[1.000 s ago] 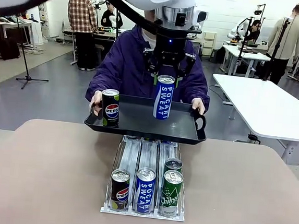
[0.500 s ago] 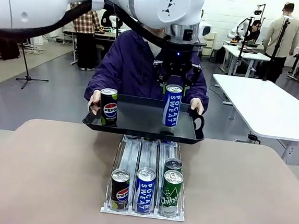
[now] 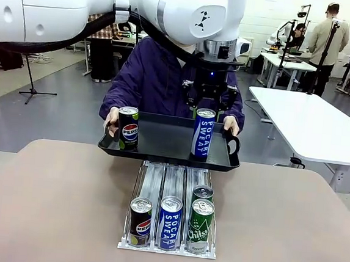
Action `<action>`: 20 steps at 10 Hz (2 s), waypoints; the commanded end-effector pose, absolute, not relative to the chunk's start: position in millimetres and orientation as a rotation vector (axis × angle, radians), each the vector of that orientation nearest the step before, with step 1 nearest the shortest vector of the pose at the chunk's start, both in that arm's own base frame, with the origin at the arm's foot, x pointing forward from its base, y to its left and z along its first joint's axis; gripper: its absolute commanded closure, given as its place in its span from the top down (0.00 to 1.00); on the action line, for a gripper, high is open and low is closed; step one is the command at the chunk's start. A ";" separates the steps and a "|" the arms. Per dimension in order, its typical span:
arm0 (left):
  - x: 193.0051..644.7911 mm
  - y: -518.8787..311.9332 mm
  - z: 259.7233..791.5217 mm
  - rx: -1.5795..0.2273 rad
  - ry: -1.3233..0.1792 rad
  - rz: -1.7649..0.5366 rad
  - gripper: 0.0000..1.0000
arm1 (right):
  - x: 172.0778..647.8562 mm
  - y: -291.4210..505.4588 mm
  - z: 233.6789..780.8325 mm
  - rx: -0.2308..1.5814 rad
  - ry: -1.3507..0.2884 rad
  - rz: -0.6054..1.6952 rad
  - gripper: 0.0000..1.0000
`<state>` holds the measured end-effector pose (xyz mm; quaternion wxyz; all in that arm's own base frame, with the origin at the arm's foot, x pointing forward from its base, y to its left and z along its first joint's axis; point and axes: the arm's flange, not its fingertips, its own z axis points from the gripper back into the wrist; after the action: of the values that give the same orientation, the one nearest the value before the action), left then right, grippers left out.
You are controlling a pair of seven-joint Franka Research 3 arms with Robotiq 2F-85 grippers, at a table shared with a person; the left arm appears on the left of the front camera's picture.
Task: Retrieve and hand over the desired beverage to the person.
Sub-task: Place the picked can on the Handle tray extended by the person.
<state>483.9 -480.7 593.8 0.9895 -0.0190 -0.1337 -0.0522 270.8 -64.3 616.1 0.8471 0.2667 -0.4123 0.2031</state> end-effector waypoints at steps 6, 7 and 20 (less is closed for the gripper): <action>489.1 -484.9 608.0 -0.061 -0.237 -0.085 1.00 | 273.7 -63.6 615.1 0.592 -0.873 0.445 1.00; 488.9 -484.6 608.1 -0.063 -0.235 -0.087 1.00 | 273.7 -63.6 615.1 0.592 -0.873 0.445 1.00; 312.2 -223.2 654.8 -0.269 -0.463 -0.366 1.00 | 273.7 -63.6 615.1 0.592 -0.873 0.445 1.00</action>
<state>313.5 -226.0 658.2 0.9506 -0.1231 -0.2203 -0.1810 270.9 -64.4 616.4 0.8471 0.2667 -0.4123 0.2030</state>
